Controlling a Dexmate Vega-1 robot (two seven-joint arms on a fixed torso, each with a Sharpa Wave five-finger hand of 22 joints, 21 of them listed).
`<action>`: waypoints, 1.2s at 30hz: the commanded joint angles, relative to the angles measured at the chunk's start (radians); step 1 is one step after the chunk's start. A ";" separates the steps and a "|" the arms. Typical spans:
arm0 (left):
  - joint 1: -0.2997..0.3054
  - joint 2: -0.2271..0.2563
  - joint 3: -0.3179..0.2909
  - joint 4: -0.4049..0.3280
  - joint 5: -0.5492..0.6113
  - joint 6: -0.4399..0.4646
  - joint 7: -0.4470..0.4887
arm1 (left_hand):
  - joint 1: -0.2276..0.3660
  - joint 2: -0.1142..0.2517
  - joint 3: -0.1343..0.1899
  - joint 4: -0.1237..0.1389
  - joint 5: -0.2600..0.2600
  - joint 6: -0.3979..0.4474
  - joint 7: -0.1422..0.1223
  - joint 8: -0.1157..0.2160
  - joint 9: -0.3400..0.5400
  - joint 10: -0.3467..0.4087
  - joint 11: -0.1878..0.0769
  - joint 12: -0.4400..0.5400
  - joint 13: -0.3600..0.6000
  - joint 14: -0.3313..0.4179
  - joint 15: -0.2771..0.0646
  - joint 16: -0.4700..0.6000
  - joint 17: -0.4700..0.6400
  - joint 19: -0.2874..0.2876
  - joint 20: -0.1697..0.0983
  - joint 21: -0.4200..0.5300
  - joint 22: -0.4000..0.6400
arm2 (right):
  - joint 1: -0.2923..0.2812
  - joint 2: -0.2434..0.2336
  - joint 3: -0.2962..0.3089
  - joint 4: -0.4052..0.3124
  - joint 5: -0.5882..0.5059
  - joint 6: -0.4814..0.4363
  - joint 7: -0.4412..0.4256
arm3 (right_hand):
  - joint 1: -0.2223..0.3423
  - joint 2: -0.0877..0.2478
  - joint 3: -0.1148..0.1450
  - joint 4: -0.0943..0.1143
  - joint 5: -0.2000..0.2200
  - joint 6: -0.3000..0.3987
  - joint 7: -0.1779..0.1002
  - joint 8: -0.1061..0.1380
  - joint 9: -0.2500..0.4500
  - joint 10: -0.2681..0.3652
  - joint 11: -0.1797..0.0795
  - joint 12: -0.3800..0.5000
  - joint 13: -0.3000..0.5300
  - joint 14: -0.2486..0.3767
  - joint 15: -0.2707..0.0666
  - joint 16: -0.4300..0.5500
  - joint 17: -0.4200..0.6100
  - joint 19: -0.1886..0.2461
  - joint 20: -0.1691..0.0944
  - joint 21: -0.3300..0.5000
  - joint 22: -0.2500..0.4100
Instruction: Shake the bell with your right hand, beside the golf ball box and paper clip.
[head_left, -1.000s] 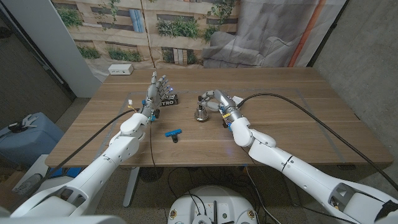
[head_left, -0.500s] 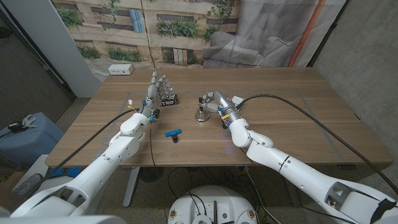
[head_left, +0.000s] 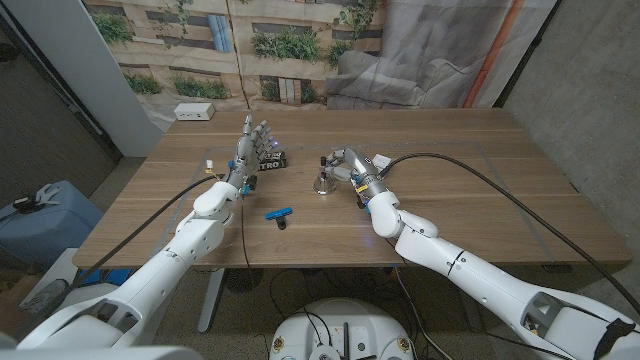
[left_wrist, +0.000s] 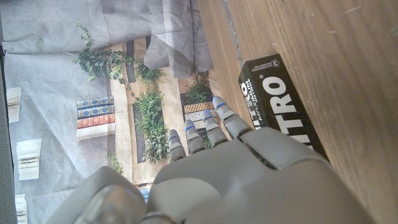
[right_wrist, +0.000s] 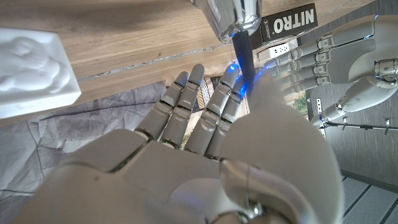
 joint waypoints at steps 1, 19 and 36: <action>0.000 0.000 0.000 0.000 0.000 0.000 0.000 | -0.001 0.012 0.000 0.007 0.007 0.000 -0.006 0.006 0.004 0.003 -0.006 0.006 0.005 0.009 -0.098 0.006 0.005 0.007 0.001 0.007 0.006 | 0.000 -0.017 -0.002 -0.014 0.014 0.003 0.021 | -0.027 -0.016 -0.017 0.005 0.002 -0.027 0.001 -0.015 0.001 -0.038 -0.001 -0.009 0.001 -0.020 -0.130 -0.010 -0.002 -0.005 -0.079 -0.003 -0.001; 0.000 0.001 0.000 0.000 0.000 0.000 0.000 | -0.001 0.012 0.000 0.007 0.007 0.000 -0.006 0.006 0.004 0.003 -0.007 0.006 0.005 0.009 -0.098 0.005 0.005 0.008 0.001 0.007 0.006 | -0.010 -0.048 0.015 -0.030 0.060 0.060 0.071 | -0.154 -0.076 -0.080 0.022 0.036 -0.236 0.038 -0.123 -0.005 -0.255 0.022 -0.016 -0.018 -0.171 -0.108 -0.067 -0.001 -0.069 -0.034 -0.015 -0.003; 0.000 0.000 0.000 0.000 0.000 0.000 0.000 | -0.001 0.012 0.000 0.007 0.007 0.000 -0.006 0.006 0.004 0.003 -0.005 0.006 0.005 0.009 -0.098 0.005 0.005 0.008 0.001 0.007 0.006 | -0.037 -0.075 0.060 -0.052 0.153 0.168 0.129 | -0.273 -0.091 -0.119 0.051 0.063 -0.457 0.082 -0.204 -0.007 -0.512 0.086 -0.021 -0.037 -0.316 -0.035 -0.130 -0.019 -0.133 -0.007 -0.019 -0.004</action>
